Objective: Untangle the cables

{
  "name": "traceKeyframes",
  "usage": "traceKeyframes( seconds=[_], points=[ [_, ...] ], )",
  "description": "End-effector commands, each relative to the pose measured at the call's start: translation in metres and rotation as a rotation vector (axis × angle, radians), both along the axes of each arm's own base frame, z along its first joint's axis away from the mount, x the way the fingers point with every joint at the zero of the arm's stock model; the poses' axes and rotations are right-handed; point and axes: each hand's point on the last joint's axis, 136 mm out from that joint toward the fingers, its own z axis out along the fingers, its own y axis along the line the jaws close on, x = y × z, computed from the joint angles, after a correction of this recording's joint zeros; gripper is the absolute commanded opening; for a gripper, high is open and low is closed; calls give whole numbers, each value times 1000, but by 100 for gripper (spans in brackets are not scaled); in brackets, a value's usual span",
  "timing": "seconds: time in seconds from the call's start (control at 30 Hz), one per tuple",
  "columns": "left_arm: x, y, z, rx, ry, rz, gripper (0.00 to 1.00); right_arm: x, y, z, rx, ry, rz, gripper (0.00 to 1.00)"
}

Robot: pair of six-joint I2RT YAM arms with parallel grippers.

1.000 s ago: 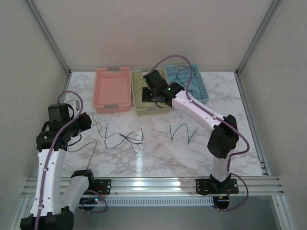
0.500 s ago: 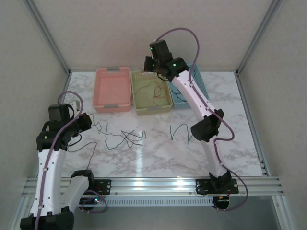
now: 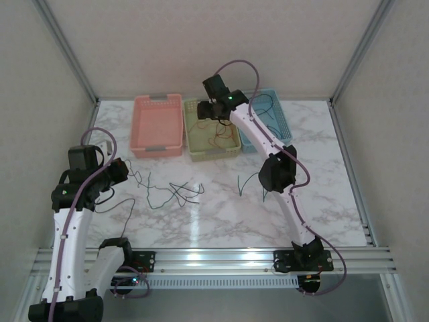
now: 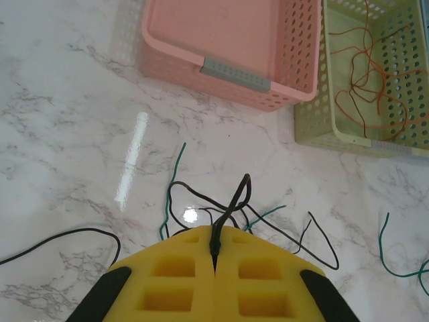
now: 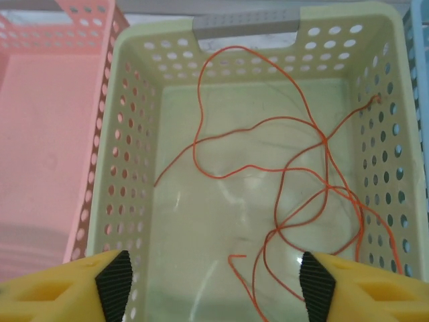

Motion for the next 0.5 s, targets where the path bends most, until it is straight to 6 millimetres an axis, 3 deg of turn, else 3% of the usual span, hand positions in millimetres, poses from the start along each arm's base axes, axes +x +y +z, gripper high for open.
traceKeyframes(
  seconds=[0.0, 0.1, 0.27, 0.4, 0.47],
  points=[
    [-1, 0, 0, -14, -4, 1, 0, -18, -4, 47, -27, -67, 51, 72],
    [-1, 0, -1, -14, -6, 2, 0, -42, -22, 71, -32, -58, 46, 71],
    [-1, -1, -1, -19, -11, -1, 0, -104, -68, 82, -25, -31, -8, 67],
    [-1, -3, 1, -25, -18, -7, 0, -159, -115, 65, -46, 36, -79, 65],
    [-2, -3, 2, -26, -21, -8, 0, -184, -130, 52, -42, 81, -89, 64]
  ],
)
